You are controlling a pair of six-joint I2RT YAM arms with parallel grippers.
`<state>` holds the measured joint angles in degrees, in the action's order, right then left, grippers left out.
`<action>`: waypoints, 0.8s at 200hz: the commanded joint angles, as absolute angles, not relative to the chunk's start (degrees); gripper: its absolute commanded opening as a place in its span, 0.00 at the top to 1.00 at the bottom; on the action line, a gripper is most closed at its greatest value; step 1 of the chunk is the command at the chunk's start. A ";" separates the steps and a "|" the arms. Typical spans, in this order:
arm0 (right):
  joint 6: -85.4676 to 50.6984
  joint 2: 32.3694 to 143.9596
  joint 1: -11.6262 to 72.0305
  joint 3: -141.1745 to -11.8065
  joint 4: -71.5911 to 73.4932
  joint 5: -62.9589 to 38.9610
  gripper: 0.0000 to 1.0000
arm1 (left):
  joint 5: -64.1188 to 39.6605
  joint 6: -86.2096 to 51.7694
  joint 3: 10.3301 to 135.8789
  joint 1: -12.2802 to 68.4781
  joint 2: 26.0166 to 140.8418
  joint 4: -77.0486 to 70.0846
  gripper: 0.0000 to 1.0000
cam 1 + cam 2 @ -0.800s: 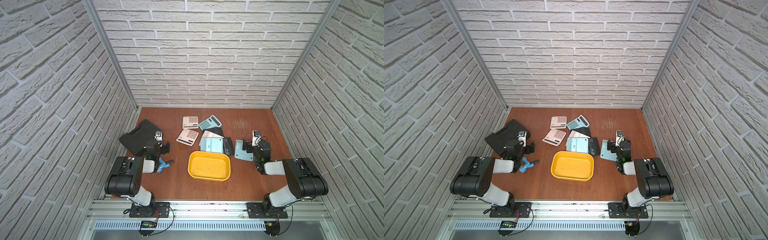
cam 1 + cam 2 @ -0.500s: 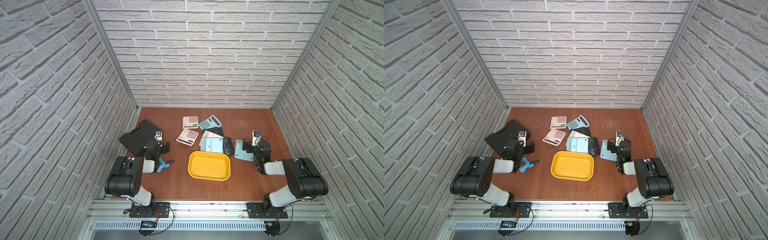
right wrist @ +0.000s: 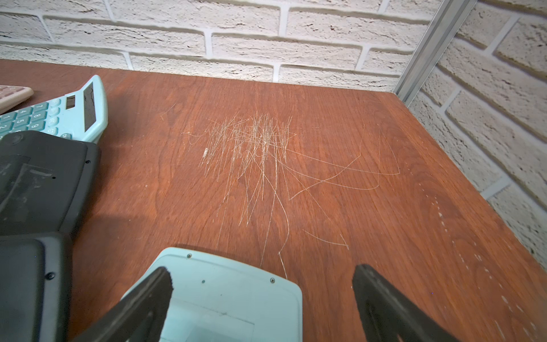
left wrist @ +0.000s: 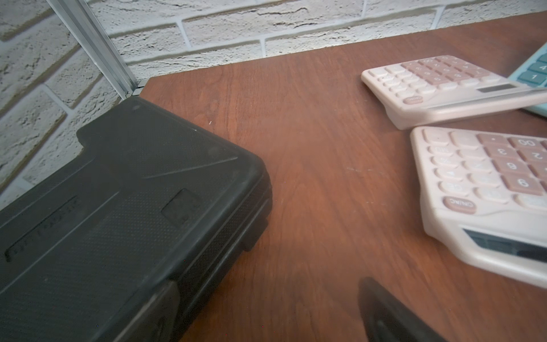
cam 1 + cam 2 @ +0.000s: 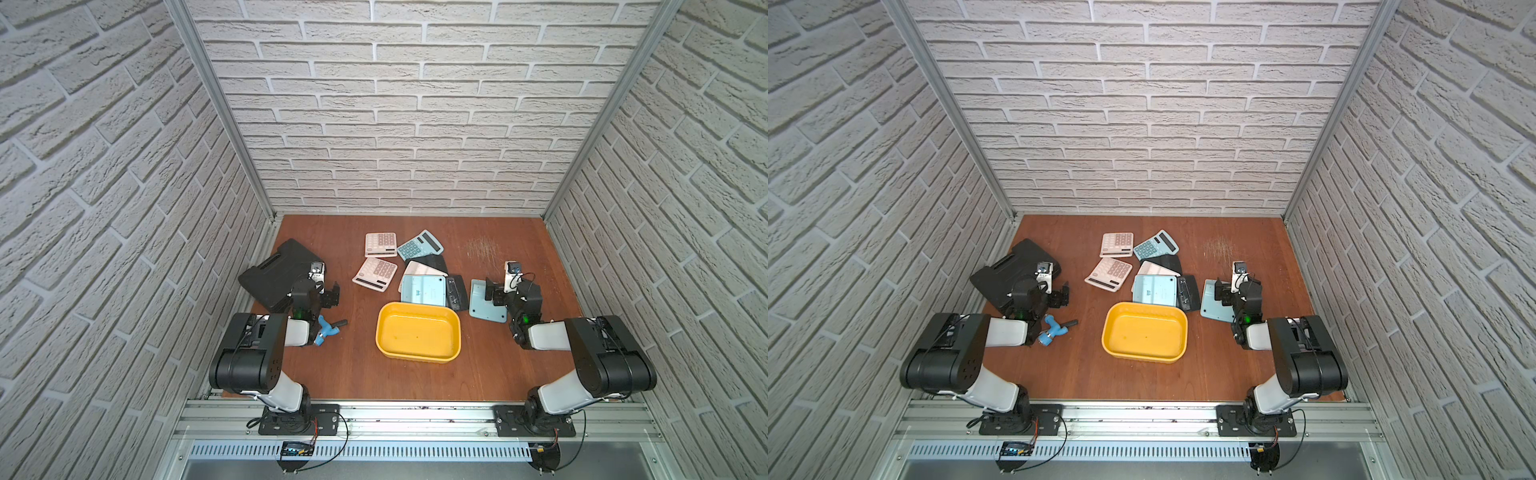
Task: Put the calculator in the storage box
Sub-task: Pick up the calculator from the center of the board.
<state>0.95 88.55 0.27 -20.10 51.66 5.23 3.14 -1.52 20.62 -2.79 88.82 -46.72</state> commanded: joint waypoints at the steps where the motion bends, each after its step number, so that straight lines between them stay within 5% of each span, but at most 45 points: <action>1: 1.88 88.60 0.70 -20.53 55.17 4.72 0.01 | 4.98 -0.97 22.15 -3.60 88.95 -50.61 0.02; 76: 4.98 80.07 2.44 -20.21 48.71 2.20 0.01 | 16.10 3.11 17.98 2.39 79.73 -51.76 0.02; 160: -4.11 63.49 5.15 -26.97 26.91 2.20 0.01 | 14.06 -3.96 26.05 5.70 52.19 -18.89 0.02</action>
